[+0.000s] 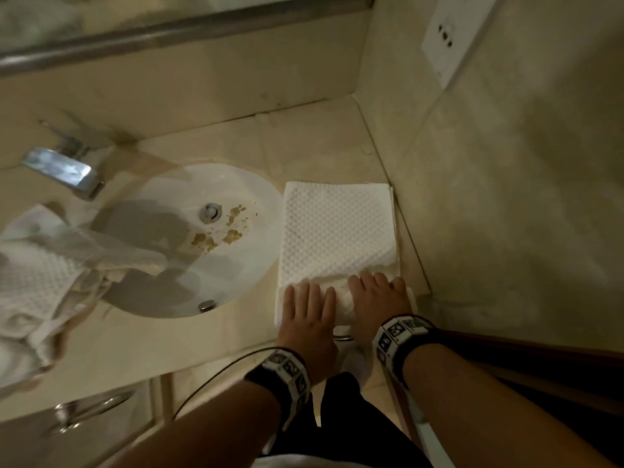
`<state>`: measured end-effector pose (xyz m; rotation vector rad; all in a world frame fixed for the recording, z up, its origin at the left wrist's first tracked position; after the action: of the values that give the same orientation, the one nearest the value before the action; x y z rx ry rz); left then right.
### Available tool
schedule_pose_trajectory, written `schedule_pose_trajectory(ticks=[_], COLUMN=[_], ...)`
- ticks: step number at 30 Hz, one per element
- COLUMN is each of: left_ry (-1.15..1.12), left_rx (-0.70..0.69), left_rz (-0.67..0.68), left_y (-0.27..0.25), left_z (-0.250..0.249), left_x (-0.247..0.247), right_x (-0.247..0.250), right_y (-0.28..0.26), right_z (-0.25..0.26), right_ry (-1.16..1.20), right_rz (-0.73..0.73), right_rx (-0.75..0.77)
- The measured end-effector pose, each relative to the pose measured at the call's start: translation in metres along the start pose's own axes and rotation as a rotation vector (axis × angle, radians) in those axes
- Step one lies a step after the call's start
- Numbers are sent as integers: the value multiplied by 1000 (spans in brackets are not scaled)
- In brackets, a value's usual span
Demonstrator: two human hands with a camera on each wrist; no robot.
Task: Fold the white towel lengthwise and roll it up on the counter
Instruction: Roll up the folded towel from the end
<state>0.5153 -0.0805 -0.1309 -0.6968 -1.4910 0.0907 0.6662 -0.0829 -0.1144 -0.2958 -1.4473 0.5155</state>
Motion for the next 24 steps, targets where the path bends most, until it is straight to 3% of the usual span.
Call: schedule_pose_trajectory(ticks=[4,8,12,15,20,24], left_ry=[71,93,92,105,148,191], left_rx=[52,67,62,104,92,35], left_rz=[126,68,46,64,141,-70], left_y=[6,24,47,73,98,83], left_z=[-2,-3,1,0,2,-2], left_x=[12,26,39,52,59,60], right_x=[7,9,8,-7,-12,9], right_y=[18,25,19,13,19,38], right_z=[-7,-10,-4,-4,-6,-17], right_ry=[-5,7,-81,-142,-140,-111], right_rz=[60,35,-147,-108,-87,-107], right_rx=[-11,-54,-14,80,18,43])
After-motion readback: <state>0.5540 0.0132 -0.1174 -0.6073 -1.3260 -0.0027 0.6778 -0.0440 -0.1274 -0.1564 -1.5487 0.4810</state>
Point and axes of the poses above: each hand's wrist, its own y-axis towards the middle knuckle, its own x-axis out of the back of the hand, z = x × y, the point moved 1 cm from there along y, towards the middle knuckle, and after that the axes turned 13 degrees about x, right-handed, at the moved point
